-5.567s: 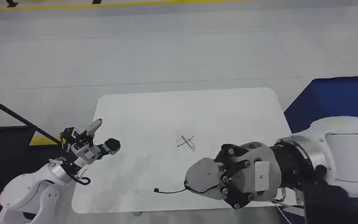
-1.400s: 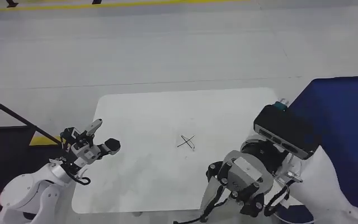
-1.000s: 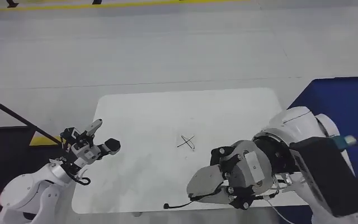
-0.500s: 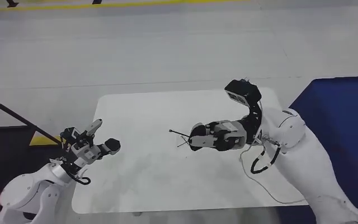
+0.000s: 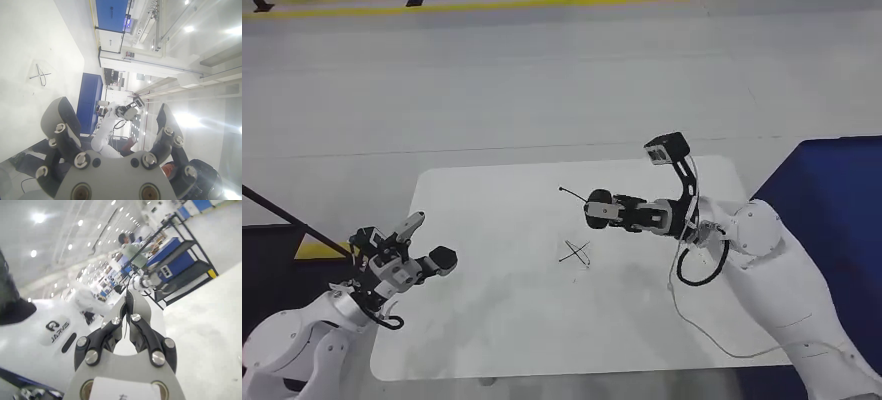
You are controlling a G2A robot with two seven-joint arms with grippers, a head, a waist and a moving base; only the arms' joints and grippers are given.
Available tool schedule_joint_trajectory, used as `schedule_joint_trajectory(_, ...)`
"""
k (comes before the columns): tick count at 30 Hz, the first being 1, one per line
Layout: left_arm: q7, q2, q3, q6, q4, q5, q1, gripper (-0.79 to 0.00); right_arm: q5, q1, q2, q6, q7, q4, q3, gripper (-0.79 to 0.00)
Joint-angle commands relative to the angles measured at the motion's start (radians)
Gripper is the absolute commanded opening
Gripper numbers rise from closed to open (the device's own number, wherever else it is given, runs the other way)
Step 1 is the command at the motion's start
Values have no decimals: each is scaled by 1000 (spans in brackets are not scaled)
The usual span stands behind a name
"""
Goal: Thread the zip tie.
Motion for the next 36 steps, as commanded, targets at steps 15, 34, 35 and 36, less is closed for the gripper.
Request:
schedule_joint_trajectory(15, 0, 0, 0, 0, 0, 0, 0, 0, -93, 28, 21, 79, 179, 169, 50, -785)
schedule_joint_trajectory(34, 276, -73, 709, 371, 66, 412, -640, 0, -52, 115, 51, 54, 312, 319, 195, -785)
schedule_joint_trajectory(35, 276, -73, 709, 371, 66, 412, -640, 0, -52, 115, 51, 54, 312, 319, 195, -785)
schedule_joint_trajectory(36, 276, -73, 709, 371, 66, 412, -640, 0, -52, 115, 51, 54, 312, 319, 195, -785)
